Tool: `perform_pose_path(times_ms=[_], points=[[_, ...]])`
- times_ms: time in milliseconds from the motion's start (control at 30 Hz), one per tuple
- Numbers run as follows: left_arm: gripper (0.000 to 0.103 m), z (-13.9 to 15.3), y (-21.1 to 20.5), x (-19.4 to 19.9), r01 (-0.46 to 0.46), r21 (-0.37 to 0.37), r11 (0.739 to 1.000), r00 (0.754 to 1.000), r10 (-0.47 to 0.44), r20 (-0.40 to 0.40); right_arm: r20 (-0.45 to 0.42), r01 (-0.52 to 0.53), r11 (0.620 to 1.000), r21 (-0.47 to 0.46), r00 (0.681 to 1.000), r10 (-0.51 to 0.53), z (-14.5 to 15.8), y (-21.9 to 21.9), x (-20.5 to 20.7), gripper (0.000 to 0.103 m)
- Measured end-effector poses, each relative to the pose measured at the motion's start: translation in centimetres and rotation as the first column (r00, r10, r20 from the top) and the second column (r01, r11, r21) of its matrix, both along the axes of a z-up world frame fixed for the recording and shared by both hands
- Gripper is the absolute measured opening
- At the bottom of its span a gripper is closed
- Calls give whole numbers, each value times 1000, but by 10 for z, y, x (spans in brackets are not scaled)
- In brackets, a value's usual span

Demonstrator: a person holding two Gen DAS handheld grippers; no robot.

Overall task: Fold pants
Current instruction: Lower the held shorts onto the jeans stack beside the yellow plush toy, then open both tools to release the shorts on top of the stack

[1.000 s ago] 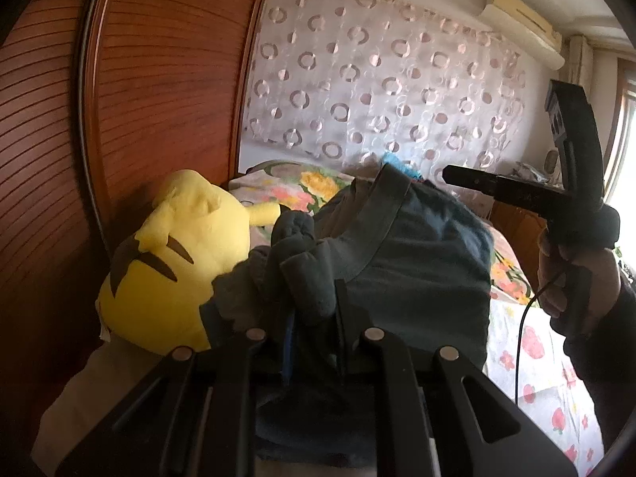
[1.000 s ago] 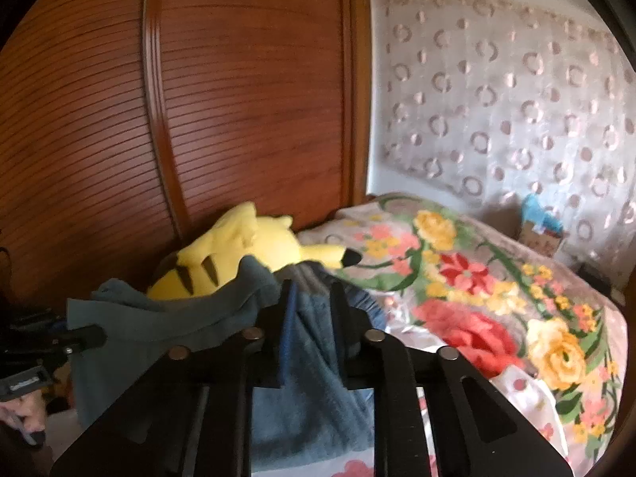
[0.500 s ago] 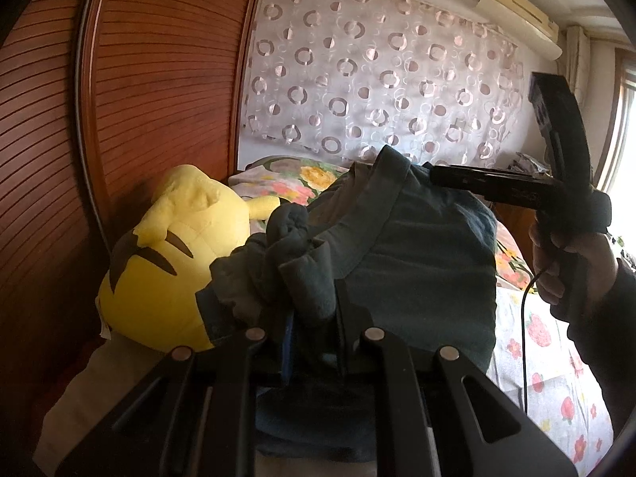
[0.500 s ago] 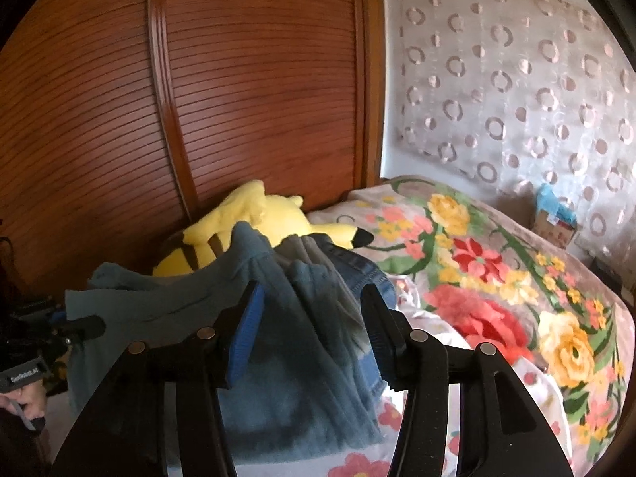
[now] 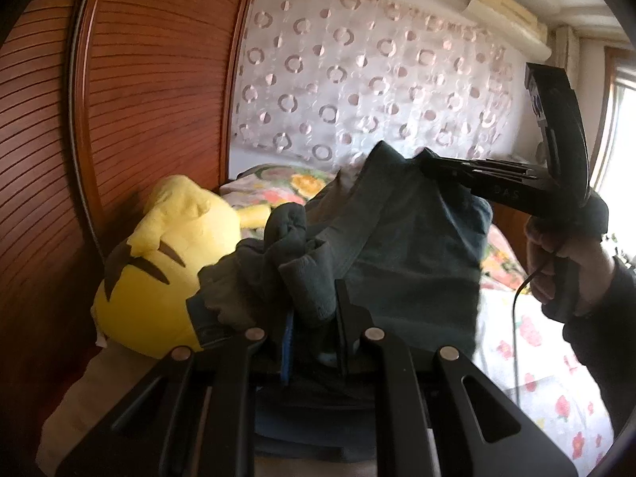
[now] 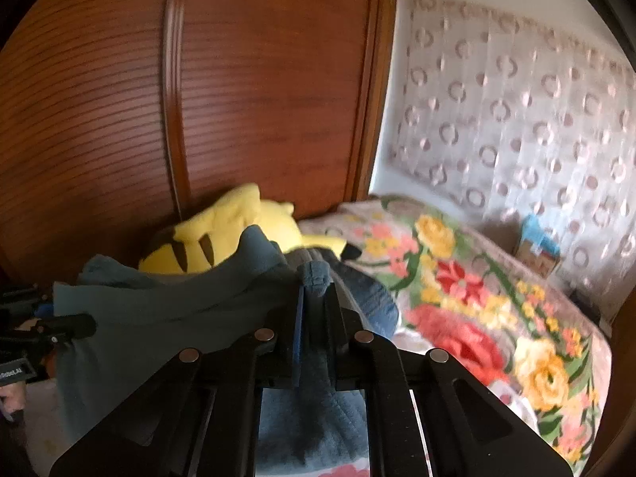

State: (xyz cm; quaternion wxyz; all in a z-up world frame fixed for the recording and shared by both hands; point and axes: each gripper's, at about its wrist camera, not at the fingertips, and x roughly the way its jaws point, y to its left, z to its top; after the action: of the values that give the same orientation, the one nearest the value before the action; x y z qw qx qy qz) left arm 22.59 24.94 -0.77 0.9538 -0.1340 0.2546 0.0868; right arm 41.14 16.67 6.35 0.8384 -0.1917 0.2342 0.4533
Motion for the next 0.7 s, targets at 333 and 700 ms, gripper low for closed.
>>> perform_pose_path(times_ms=[333,700], points=[[14,7,10,-9,-69,-9,998,997,69,37,129,-5,1000,-8,992,6,21,33,-5,6],[32,-14,13,-5,-49,-11,999,996,48,-69,-4,71,997,-34,997,-71,-1,28,13,40]])
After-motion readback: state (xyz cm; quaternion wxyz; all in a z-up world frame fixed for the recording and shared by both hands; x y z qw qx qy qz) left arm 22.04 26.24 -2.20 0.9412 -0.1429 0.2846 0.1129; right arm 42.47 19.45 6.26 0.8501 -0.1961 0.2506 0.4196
